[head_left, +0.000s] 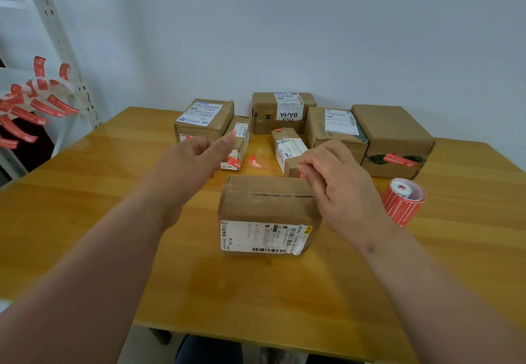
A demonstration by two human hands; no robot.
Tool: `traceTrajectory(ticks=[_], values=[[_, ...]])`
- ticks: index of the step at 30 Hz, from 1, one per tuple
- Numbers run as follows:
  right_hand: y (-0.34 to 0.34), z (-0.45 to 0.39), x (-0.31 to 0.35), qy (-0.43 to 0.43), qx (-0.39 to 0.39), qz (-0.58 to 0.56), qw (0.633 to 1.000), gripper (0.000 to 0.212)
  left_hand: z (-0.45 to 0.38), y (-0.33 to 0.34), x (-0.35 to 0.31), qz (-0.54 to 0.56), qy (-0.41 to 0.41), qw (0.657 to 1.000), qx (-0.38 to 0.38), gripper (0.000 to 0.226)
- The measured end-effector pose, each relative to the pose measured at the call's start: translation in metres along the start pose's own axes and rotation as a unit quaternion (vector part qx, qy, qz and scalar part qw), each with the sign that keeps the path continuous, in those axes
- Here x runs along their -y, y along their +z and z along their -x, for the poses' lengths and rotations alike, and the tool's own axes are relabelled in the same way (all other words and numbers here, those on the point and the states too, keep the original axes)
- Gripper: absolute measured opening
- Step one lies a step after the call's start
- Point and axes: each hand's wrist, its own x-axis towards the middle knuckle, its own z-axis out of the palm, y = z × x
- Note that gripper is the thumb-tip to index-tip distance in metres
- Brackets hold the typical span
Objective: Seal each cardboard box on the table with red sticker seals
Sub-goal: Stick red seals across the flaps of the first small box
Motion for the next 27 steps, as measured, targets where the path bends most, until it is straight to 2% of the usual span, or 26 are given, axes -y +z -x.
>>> traceTrajectory(ticks=[2,3,7,10,12,14,16,22,24,27], values=[[0.0,-0.001,0.004,-0.015,0.0,0.004,1.0,0.024,-0.001,0.007,-0.009,-0.031,0.01,0.999,0.022,0.054],[0.0,-0.002,0.005,-0.02,0.003,0.006,1.0,0.026,-0.001,0.009,-0.011,-0.042,0.013,0.999,0.031,0.05],[-0.001,-0.002,0.01,-0.033,0.027,0.031,0.999,0.029,-0.007,0.012,-0.005,-0.043,0.02,0.997,0.061,0.011],[-0.003,-0.002,0.01,-0.018,0.084,0.03,0.996,0.031,-0.006,0.012,-0.001,-0.011,0.023,0.998,0.05,0.003],[-0.005,-0.003,0.013,0.053,0.132,-0.039,0.989,0.021,-0.005,0.013,0.001,0.015,0.028,0.999,0.032,0.004],[-0.01,-0.005,0.015,0.185,0.15,-0.174,0.956,0.01,-0.004,0.014,0.002,0.021,0.039,0.999,0.019,0.004],[-0.016,-0.008,0.017,0.254,0.142,-0.259,0.921,0.007,-0.003,0.017,0.002,0.02,0.053,0.998,0.013,0.004],[-0.022,-0.008,0.015,0.287,0.129,-0.369,0.874,0.01,-0.004,0.024,0.001,0.016,0.071,0.997,-0.01,0.006],[-0.022,-0.007,0.015,0.291,0.118,-0.368,0.875,0.009,-0.004,0.023,0.002,0.009,0.071,0.997,-0.02,0.007],[-0.018,-0.008,0.015,0.324,0.086,-0.298,0.894,0.007,-0.003,0.023,0.004,-0.005,0.069,0.998,-0.013,0.006]])
